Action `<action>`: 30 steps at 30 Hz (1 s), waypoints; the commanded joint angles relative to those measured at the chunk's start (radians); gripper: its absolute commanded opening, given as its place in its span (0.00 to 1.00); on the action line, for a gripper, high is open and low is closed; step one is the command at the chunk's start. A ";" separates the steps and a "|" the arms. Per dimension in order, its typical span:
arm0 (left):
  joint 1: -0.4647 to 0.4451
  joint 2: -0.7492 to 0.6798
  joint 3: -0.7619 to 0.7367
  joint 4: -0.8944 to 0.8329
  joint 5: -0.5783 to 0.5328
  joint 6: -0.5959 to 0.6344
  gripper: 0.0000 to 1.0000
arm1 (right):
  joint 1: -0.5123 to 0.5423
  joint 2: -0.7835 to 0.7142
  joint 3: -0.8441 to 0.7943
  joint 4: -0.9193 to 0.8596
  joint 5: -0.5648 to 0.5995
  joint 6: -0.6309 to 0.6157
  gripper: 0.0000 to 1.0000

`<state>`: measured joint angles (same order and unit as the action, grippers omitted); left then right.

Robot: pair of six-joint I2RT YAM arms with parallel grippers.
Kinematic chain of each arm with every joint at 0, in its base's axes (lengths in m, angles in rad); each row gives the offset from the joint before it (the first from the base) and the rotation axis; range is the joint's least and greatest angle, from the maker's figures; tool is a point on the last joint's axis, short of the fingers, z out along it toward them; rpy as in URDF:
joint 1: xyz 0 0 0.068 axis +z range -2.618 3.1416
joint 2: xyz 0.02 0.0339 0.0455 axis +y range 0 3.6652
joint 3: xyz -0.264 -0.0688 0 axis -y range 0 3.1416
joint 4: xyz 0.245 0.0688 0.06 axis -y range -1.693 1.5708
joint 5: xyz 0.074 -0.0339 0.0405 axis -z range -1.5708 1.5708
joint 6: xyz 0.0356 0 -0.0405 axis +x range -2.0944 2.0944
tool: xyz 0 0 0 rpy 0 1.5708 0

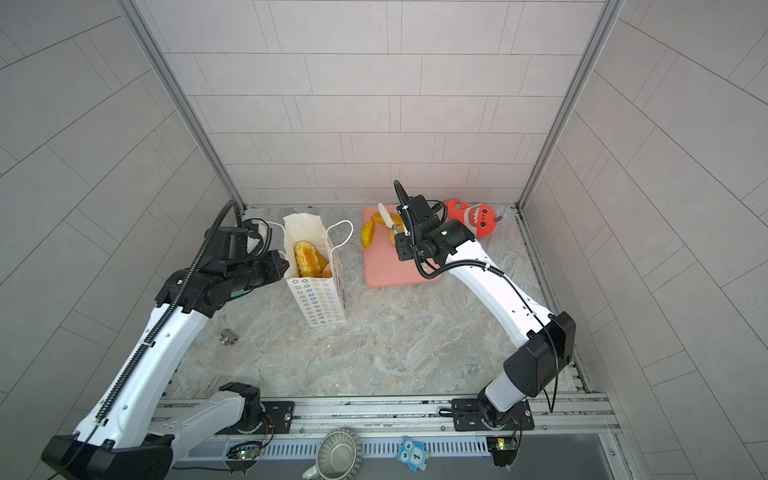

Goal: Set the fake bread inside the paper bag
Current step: 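Lower the tongs with the right gripper toward the yellow wedge bread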

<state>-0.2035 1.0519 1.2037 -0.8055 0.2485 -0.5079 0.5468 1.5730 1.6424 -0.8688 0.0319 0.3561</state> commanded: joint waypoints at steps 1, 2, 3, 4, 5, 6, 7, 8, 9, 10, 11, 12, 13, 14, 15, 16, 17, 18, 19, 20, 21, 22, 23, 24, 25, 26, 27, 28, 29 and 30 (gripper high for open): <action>-0.002 -0.014 -0.010 0.005 -0.003 0.005 0.11 | -0.004 0.026 0.009 0.041 -0.023 0.025 0.50; -0.003 -0.014 -0.010 0.006 -0.002 0.005 0.10 | -0.005 0.036 0.010 0.045 -0.024 0.026 0.50; -0.002 -0.015 -0.012 0.005 -0.003 0.005 0.10 | -0.004 0.048 0.012 0.049 -0.027 0.027 0.50; -0.003 -0.015 -0.012 0.005 -0.002 0.005 0.10 | -0.005 0.059 0.013 0.053 -0.029 0.029 0.50; -0.002 -0.015 -0.013 0.006 -0.003 0.005 0.10 | -0.003 0.070 0.017 0.054 -0.029 0.029 0.50; -0.002 -0.013 -0.012 0.006 -0.001 0.005 0.11 | -0.003 0.083 0.022 0.055 -0.030 0.031 0.50; -0.002 -0.014 -0.012 0.005 -0.001 0.005 0.11 | -0.002 0.095 0.027 0.057 -0.032 0.031 0.50; -0.002 -0.014 -0.013 0.005 0.000 0.005 0.10 | -0.002 0.108 0.032 0.058 -0.033 0.030 0.50; -0.002 -0.014 -0.013 0.005 0.000 0.006 0.10 | -0.003 0.120 0.037 0.060 -0.036 0.032 0.50; -0.002 -0.013 -0.014 0.005 -0.002 0.005 0.10 | -0.003 0.133 0.043 0.063 -0.038 0.033 0.50; -0.002 -0.013 -0.014 0.005 -0.002 0.005 0.11 | -0.002 0.148 0.051 0.063 -0.040 0.037 0.50; -0.003 -0.013 -0.015 0.005 -0.001 0.005 0.10 | -0.002 0.164 0.061 0.066 -0.044 0.038 0.50; -0.002 -0.013 -0.015 0.005 -0.001 0.005 0.10 | -0.001 0.181 0.071 0.067 -0.046 0.040 0.50; -0.002 -0.014 -0.016 0.005 0.000 0.005 0.11 | -0.001 0.196 0.081 0.067 -0.047 0.041 0.50; -0.002 -0.013 -0.015 0.005 0.001 0.005 0.10 | 0.001 0.214 0.094 0.067 -0.049 0.043 0.50; -0.003 -0.015 -0.015 0.005 0.000 0.005 0.10 | 0.001 0.232 0.107 0.065 -0.050 0.044 0.50; -0.002 -0.015 -0.015 0.004 -0.001 0.005 0.10 | 0.002 0.246 0.118 0.063 -0.050 0.046 0.50; -0.002 -0.016 -0.015 0.003 -0.001 0.005 0.10 | 0.003 0.264 0.130 0.062 -0.050 0.050 0.50; -0.002 -0.018 -0.016 0.003 -0.003 0.005 0.10 | 0.003 0.281 0.142 0.060 -0.051 0.054 0.50; -0.002 -0.017 -0.013 0.002 -0.003 0.005 0.11 | 0.005 0.295 0.151 0.058 -0.052 0.059 0.50; -0.002 -0.018 -0.013 0.002 -0.003 0.006 0.10 | 0.005 0.312 0.163 0.053 -0.055 0.065 0.50; -0.002 -0.020 -0.013 0.000 -0.003 0.008 0.10 | 0.006 0.327 0.173 0.050 -0.058 0.071 0.50; -0.002 -0.020 -0.015 0.001 -0.004 0.008 0.10 | 0.006 0.340 0.183 0.048 -0.060 0.073 0.50; -0.002 -0.021 -0.016 0.001 -0.005 0.008 0.10 | 0.009 0.353 0.192 0.045 -0.061 0.076 0.49; -0.002 -0.021 -0.018 0.000 -0.005 0.009 0.11 | 0.010 0.368 0.201 0.042 -0.061 0.078 0.49; -0.002 -0.021 -0.017 0.000 -0.005 0.008 0.10 | 0.013 0.378 0.209 0.039 -0.061 0.079 0.49; -0.002 -0.021 -0.019 0.000 -0.003 0.008 0.10 | 0.015 0.390 0.218 0.038 -0.061 0.080 0.50; -0.002 -0.020 -0.020 0.002 -0.002 0.008 0.10 | 0.015 0.401 0.223 0.037 -0.061 0.080 0.49; -0.002 -0.020 -0.021 0.002 -0.002 0.008 0.11 | 0.017 0.410 0.228 0.036 -0.061 0.081 0.50; -0.002 -0.020 -0.021 0.002 -0.002 0.009 0.10 | 0.018 0.421 0.235 0.034 -0.060 0.085 0.50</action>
<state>-0.2035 1.0470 1.1954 -0.8047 0.2466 -0.5072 0.5560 1.9797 1.8431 -0.8265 -0.0357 0.4198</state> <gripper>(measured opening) 0.106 0.497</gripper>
